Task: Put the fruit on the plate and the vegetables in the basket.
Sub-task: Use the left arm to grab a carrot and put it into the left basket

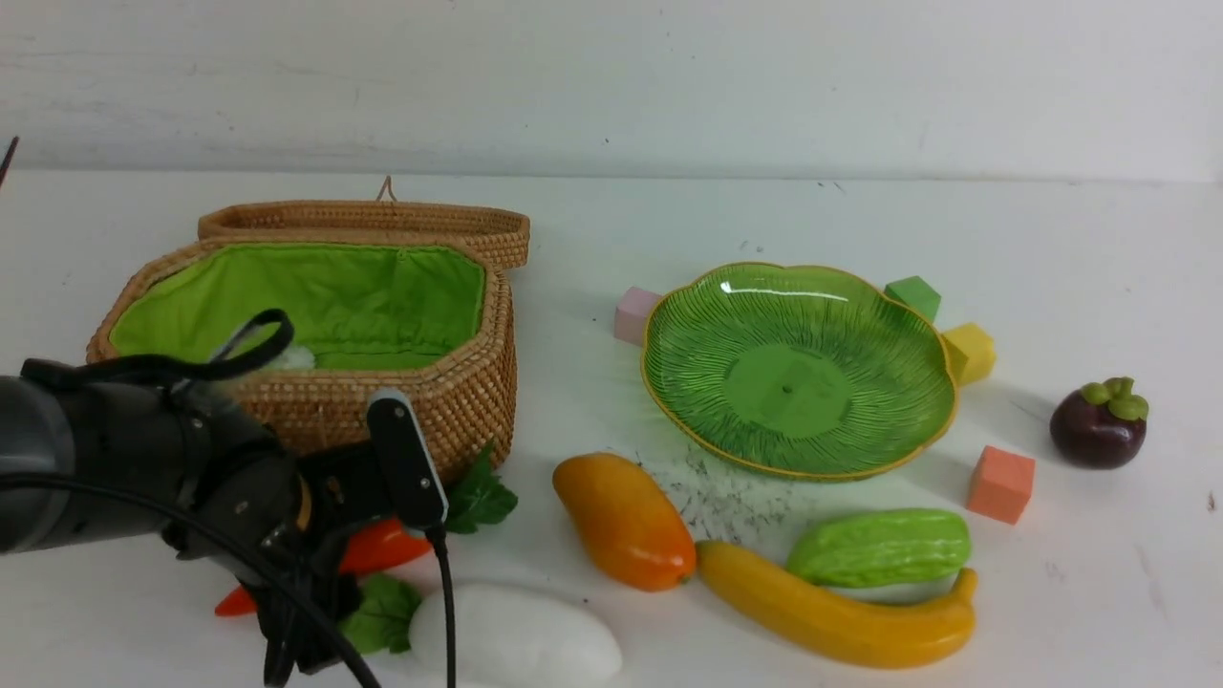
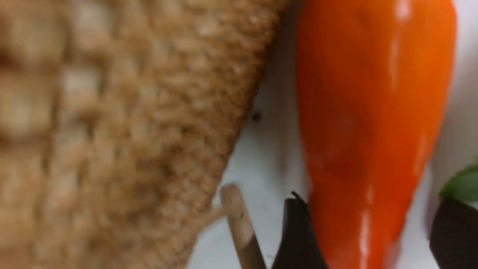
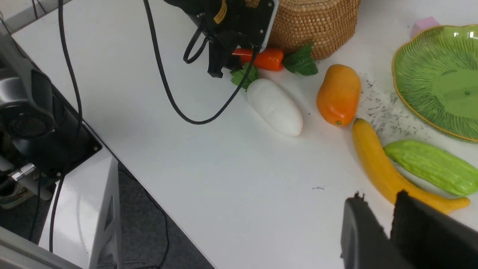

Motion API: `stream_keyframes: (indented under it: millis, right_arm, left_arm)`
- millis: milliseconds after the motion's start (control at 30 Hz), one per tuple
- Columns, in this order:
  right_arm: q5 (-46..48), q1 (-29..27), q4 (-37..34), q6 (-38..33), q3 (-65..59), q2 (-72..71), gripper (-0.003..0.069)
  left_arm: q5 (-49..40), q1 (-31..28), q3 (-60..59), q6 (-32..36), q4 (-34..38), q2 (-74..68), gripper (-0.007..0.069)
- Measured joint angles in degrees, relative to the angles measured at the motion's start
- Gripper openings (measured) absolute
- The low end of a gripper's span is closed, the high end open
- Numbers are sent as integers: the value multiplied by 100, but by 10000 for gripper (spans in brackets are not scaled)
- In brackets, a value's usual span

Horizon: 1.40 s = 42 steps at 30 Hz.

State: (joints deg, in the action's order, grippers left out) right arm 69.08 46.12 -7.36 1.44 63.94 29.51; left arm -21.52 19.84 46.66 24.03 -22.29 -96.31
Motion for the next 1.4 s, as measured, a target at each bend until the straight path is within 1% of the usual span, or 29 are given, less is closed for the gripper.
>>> stream_keyframes:
  millis: [200,267,300,533,600,733,800,867,933,967,1033,1100,1167,1233,1333,1400]
  right_arm:
    - [0,0,0,0,0,0,146]
    - [0,0,0,0,0,0,149]
    - [0,0,0,0,0,0,149]
    - [0,0,0,0,0,0,153]
    - [0,0,0,0,0,0,155]
    - [0,0,0,0,0,0,160]
    - [-24,0,0,0,0,0,160]
    - [-114,0,0,0,0,0,161]
    - [-174,0,0,0,0,0,162]
    - [-182,0,0,0,0,0,162]
    - [-234,0,0,0,0,0,165]
    - [-267,0,0,0,0,0,167]
    - [-361,0,0,0,0,0,167]
    - [-453,0,0,0,0,0,167]
    - [-709,0,73,0,0,0,171]
    - [-921,0,134,0,0,0,170]
  left_arm:
    - [43,0,29,0,-20,-80,389]
    - [-39,0,47,0,78,-88,300]
    - [-61,0,53,0,102,-88,287]
    - [-446,0,40,0,264,84,288]
    - [-643,0,11,5,293,291,288]
    - [-734,0,1,25,369,660,288]
    - [-888,0,1,114,513,910,288]
    - [-1141,0,-5,308,779,1141,288]
    - [-1494,0,-11,656,1160,1351,288]
    - [-1532,0,-19,749,1251,1397,288]
    - [-1956,0,-31,1379,1818,1677,288]
    - [-2106,0,-37,1759,2169,1978,288]
    - [-2032,0,-37,2098,2436,2378,288]
    - [-1810,0,-37,2209,2473,2673,288]
    - [-1007,0,57,2102,2073,3180,288]
    - [-428,0,201,1727,1525,3222,288]
